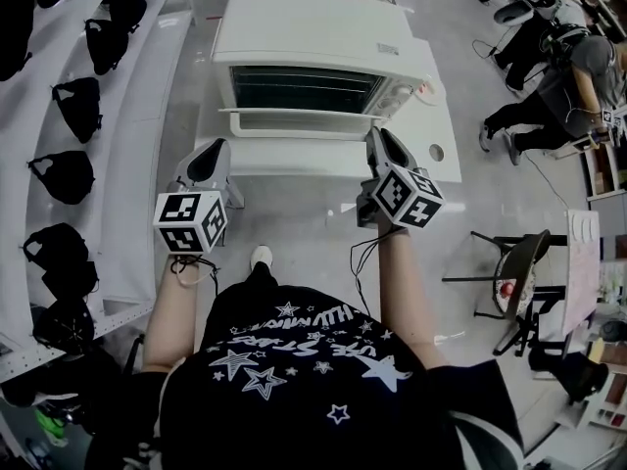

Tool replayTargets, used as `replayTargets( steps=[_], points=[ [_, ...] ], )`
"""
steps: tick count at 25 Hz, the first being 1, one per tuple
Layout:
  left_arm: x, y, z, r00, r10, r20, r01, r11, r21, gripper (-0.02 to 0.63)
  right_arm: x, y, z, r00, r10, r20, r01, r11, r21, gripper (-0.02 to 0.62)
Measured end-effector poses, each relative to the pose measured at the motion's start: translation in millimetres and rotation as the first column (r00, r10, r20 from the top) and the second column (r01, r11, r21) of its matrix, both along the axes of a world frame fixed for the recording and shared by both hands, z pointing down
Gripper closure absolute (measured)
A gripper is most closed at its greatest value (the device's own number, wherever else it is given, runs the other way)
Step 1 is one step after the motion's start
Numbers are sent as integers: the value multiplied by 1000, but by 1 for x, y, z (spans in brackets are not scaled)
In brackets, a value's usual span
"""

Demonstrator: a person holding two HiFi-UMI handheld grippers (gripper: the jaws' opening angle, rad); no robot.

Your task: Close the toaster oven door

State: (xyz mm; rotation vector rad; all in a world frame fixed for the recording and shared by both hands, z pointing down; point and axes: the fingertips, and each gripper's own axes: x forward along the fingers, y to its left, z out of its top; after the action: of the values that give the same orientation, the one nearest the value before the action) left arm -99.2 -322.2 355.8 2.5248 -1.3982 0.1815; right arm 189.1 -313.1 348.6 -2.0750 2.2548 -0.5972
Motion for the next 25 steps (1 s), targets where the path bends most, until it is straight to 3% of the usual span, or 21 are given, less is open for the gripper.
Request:
replayTargets(
  steps=[25],
  points=[
    [8,-63,-10,998,41,-44,-40,999,17,583,9,-58,-31,1000,24,17,-25,1000,16,515]
  ],
)
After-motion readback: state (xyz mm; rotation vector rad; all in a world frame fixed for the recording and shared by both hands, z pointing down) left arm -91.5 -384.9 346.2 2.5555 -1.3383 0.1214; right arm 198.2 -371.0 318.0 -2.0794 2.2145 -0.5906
